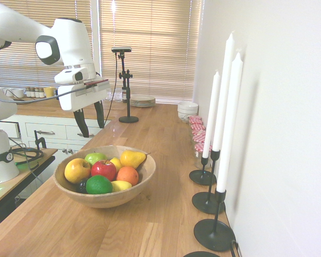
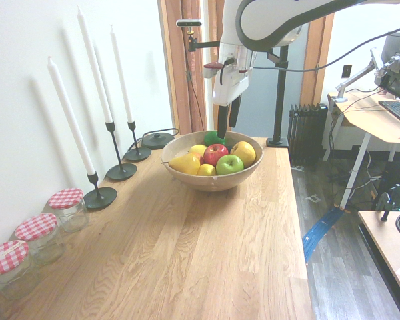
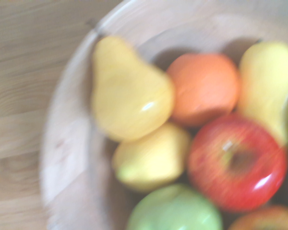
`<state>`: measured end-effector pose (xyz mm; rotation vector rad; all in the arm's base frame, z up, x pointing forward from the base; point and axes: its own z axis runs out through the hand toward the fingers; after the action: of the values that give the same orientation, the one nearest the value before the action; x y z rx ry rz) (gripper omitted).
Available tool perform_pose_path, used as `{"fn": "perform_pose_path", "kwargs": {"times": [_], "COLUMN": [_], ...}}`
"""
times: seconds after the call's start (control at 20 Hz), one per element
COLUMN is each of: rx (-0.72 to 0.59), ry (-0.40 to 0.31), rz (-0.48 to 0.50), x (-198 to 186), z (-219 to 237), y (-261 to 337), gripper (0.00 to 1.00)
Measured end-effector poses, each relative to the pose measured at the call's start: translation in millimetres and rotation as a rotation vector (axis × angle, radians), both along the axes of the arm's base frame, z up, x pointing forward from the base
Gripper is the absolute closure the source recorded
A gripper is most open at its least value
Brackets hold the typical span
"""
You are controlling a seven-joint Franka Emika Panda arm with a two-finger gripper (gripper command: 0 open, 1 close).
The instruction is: Take red apple out of the basket
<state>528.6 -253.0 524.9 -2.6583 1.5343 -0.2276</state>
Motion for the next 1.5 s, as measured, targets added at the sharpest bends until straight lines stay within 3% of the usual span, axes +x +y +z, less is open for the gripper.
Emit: {"fn": "perform_pose_path", "kwargs": {"times": [0.3, 0.85, 1.1, 1.5], "rx": [-0.003, 0.044, 0.056, 0.056], "ry": [0.039, 0.099, 0.133, 0.142], "rz": [0.138, 0.125, 0.131, 0.161], "x": [24.4, 36.0, 41.4, 52.9], "z": [-13.0, -65.5, -94.6, -104.0], "y": [-26.0, -82.4, -85.3, -69.2], "gripper": [0.00, 0.00, 0.00, 0.00]}}
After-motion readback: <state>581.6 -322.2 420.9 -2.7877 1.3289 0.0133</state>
